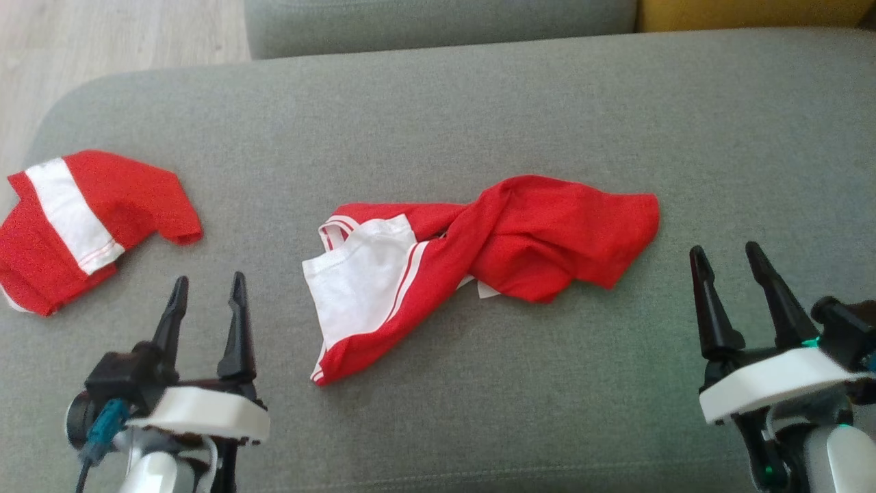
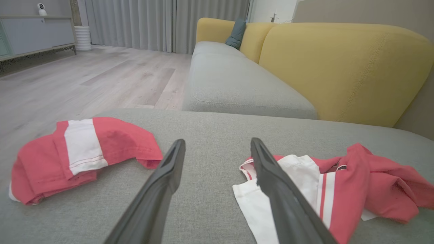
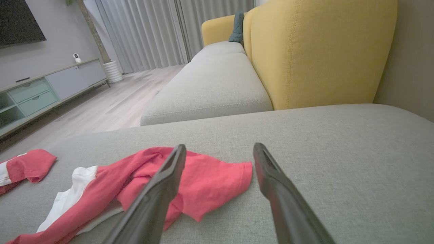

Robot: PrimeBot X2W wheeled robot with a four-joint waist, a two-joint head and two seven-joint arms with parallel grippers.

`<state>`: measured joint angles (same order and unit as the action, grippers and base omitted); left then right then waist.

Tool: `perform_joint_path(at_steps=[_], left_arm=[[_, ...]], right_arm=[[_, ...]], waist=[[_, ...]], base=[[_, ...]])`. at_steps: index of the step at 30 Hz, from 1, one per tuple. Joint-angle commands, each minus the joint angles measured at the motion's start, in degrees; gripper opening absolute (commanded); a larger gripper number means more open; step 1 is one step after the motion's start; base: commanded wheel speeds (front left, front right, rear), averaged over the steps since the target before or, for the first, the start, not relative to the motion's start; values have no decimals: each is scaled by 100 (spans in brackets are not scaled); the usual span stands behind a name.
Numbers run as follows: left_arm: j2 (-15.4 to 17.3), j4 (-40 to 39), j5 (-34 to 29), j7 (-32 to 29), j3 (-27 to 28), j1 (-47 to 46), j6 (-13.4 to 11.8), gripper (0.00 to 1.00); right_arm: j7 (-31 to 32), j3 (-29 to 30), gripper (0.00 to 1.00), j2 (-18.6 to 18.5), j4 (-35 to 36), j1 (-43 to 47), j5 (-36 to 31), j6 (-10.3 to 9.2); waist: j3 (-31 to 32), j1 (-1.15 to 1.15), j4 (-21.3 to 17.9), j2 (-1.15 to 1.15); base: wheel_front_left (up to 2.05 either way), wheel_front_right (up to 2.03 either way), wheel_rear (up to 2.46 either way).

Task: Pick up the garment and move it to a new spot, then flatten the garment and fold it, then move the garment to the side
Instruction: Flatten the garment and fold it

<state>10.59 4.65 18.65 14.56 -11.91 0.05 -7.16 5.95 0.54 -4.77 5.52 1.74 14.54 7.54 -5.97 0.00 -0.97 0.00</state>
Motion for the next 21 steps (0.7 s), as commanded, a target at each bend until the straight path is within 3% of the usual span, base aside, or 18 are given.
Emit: perform_joint_path(at_steps=[1,21], left_arm=[[119,-235,-59,43,272,-95,-42,100],[258,-346,-186,-123,135,30,-185,100]], right_arm=[[25,-105,100,-136,253,-69,-43,-5],[153,-83,100,-170,374,-17,-110,-5]], waist=[[65,0,2,0],[93,0,37,0]], base=[[0,0,0],[0,0,0]])
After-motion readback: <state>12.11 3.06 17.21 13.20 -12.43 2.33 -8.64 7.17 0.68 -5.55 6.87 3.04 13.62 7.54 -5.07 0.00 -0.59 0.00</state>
